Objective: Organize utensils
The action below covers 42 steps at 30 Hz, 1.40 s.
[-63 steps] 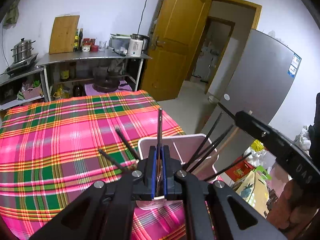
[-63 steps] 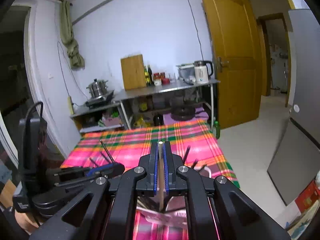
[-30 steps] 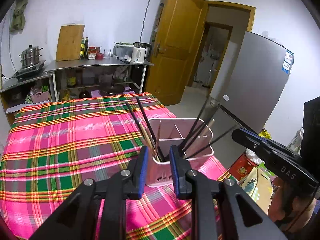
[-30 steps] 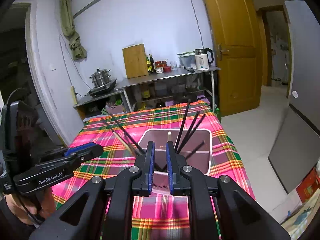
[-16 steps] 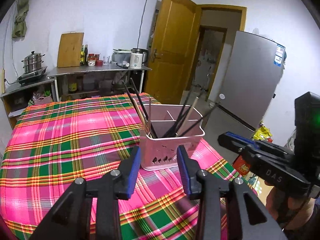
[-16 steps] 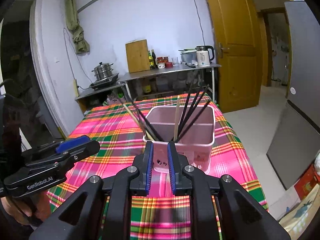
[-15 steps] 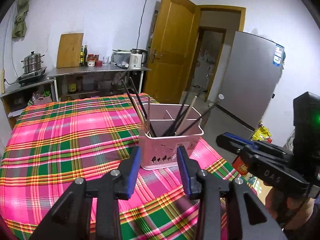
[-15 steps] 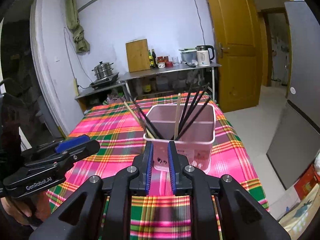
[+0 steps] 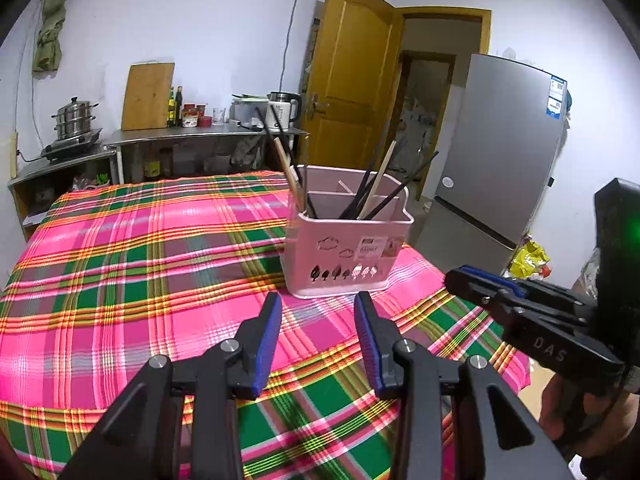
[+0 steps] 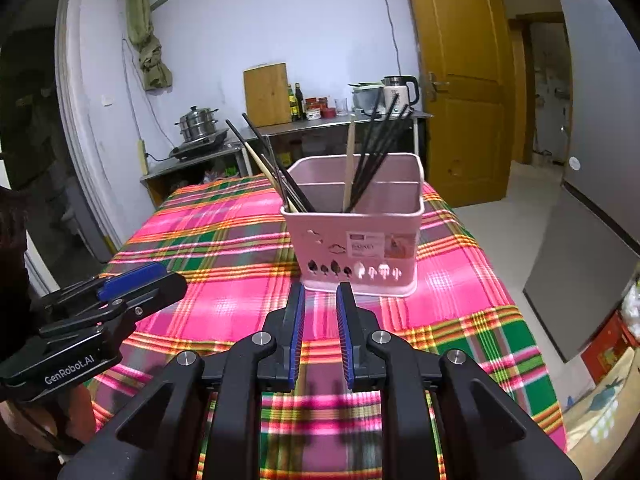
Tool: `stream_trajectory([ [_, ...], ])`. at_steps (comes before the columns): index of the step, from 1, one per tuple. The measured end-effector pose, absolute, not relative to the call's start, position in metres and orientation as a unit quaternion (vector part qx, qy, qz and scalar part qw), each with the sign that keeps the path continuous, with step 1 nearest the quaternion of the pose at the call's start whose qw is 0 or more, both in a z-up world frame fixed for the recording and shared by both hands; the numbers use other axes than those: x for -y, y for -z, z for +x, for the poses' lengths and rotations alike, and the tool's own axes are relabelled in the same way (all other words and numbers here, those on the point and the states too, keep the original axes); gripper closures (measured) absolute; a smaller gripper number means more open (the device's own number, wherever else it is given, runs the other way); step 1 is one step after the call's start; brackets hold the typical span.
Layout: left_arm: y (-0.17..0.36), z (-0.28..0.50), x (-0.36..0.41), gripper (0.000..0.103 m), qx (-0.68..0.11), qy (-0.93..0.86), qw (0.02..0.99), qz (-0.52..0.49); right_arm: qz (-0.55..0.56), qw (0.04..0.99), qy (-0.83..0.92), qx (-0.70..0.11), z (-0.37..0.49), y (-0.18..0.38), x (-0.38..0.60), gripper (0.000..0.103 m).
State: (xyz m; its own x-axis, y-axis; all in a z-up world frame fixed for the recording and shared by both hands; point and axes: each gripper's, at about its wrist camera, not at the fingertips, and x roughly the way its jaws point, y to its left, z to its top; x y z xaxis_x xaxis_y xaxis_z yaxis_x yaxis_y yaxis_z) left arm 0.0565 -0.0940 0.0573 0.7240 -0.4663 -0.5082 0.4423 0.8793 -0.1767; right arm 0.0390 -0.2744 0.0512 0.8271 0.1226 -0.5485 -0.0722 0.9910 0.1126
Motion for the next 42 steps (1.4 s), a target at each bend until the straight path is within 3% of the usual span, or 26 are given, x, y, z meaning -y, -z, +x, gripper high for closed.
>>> stream_trajectory([
  [42, -0.041, 0.049, 0.097, 0.058, -0.278, 0.233, 0.932, -0.013, 0.037, 0.955, -0.032, -0.292, 0.029, -0.046, 0.276, 0.086],
])
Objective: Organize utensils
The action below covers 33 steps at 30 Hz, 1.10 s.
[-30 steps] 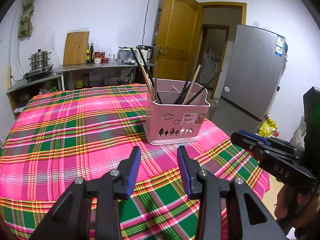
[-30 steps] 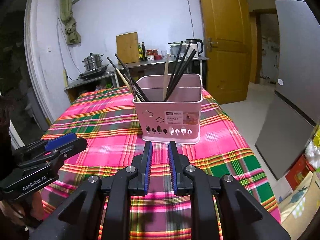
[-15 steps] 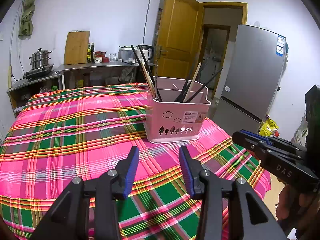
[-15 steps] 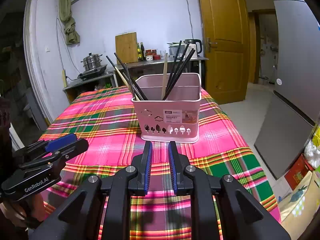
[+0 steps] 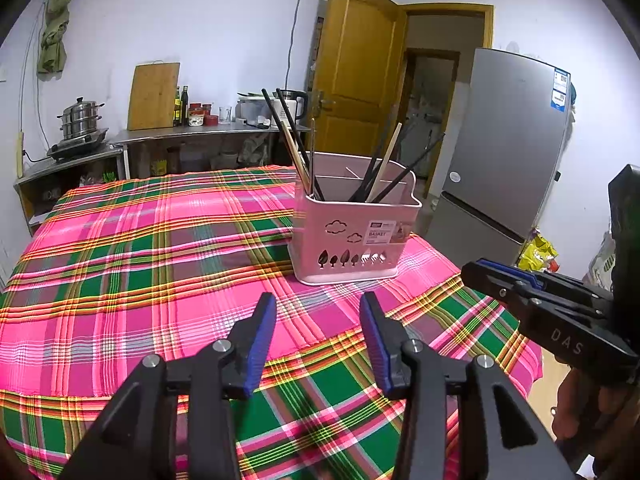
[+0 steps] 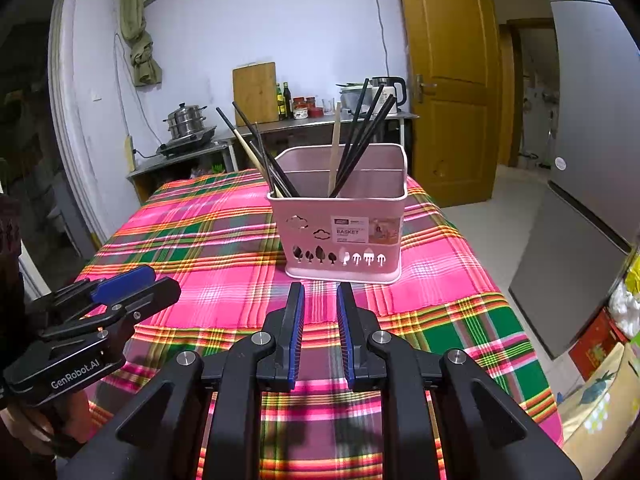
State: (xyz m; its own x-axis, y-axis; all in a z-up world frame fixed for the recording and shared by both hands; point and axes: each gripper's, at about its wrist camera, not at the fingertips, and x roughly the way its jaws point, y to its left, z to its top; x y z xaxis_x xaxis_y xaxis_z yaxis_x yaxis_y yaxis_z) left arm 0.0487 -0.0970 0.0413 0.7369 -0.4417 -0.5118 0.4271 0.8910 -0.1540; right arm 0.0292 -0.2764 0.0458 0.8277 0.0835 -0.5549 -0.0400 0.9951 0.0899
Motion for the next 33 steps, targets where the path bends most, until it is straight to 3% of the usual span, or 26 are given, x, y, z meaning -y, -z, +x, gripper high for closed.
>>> stream_trajectory([
  [33, -0.0430, 0.0486, 0.0941, 0.053, -0.276, 0.238, 0.931, -0.011, 0.032, 0.955, -0.034, -0.294, 0.0327, -0.0448, 0.2766, 0.086],
])
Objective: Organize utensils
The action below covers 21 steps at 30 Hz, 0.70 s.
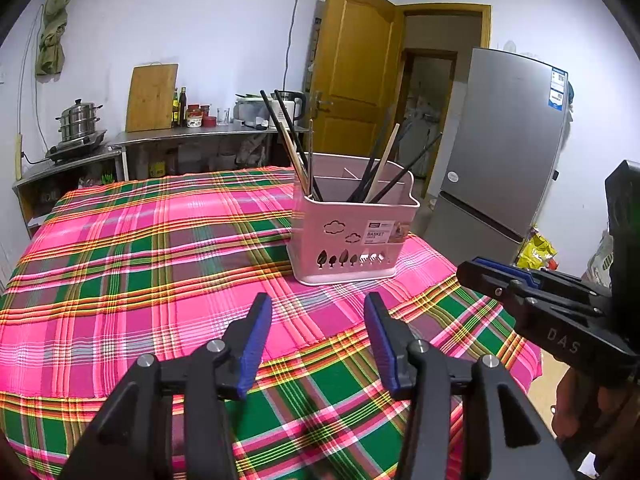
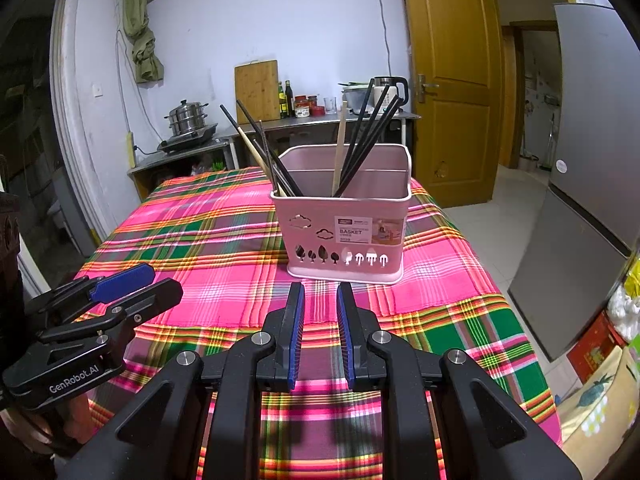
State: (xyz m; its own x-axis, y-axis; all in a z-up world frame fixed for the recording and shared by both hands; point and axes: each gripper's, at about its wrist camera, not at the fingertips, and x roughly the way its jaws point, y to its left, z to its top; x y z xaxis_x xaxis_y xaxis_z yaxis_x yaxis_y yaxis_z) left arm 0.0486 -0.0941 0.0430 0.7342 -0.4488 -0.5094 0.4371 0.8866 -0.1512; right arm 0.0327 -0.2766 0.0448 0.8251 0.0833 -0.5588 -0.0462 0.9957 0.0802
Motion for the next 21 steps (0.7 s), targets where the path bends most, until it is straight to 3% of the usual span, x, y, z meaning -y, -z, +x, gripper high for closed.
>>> stream_trajectory([
  [21, -0.0416, 0.0470, 0.0918, 0.053, -0.267, 0.241, 0.933, -0.008, 0.029, 0.955, -0.033, -0.294, 0.0342, -0.0433, 0.2770, 0.086],
])
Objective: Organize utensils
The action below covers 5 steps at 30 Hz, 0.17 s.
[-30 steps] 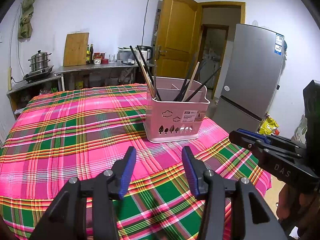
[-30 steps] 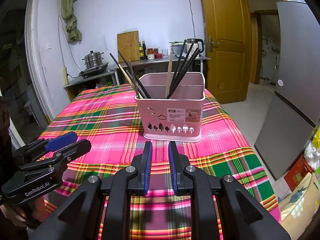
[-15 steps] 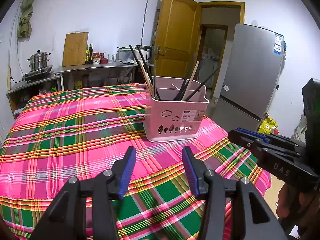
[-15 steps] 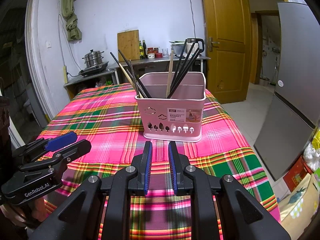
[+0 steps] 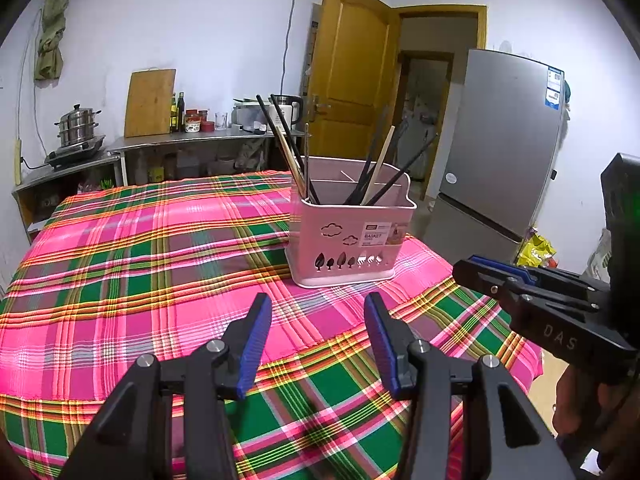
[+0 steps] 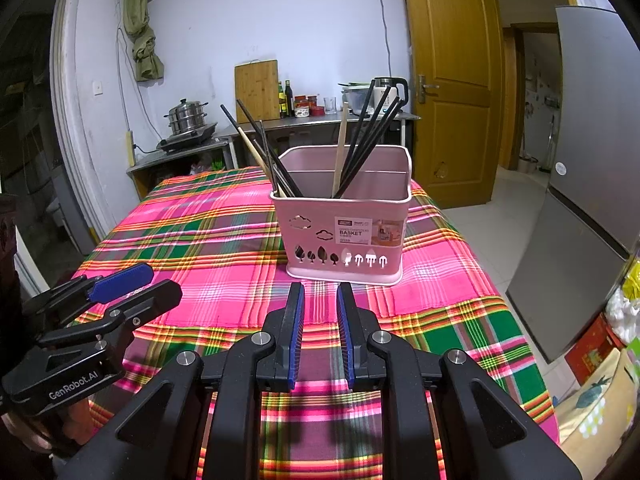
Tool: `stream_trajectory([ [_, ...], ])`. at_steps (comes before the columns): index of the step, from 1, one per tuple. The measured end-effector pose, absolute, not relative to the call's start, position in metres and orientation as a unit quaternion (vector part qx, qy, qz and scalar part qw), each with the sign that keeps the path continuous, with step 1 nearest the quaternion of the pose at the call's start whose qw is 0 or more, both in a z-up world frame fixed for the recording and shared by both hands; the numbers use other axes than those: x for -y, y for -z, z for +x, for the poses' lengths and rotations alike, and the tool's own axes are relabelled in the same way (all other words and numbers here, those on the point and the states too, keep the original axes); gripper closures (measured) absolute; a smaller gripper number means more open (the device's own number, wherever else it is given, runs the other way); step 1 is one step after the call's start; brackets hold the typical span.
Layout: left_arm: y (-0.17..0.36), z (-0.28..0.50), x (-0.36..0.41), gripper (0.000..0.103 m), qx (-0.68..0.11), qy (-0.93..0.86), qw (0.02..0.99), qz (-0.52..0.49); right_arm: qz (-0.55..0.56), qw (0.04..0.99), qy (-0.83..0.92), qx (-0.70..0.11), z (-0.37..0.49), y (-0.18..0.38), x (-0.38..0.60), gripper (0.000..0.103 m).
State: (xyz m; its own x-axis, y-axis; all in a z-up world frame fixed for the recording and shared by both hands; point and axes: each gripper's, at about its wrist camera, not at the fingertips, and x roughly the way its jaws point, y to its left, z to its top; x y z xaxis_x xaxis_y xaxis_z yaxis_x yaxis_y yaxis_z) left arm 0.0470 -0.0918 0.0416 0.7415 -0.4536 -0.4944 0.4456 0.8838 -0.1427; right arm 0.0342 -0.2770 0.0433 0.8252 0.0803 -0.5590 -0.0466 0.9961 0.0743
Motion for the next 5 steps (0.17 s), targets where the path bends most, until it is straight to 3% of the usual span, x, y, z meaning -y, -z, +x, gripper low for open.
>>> stream_trajectory([
  [5, -0.0413, 0.0464, 0.0911, 0.053, -0.265, 0.239, 0.934, -0.007, 0.029, 0.955, -0.034, -0.294, 0.0351, -0.0431, 0.2779, 0.086],
])
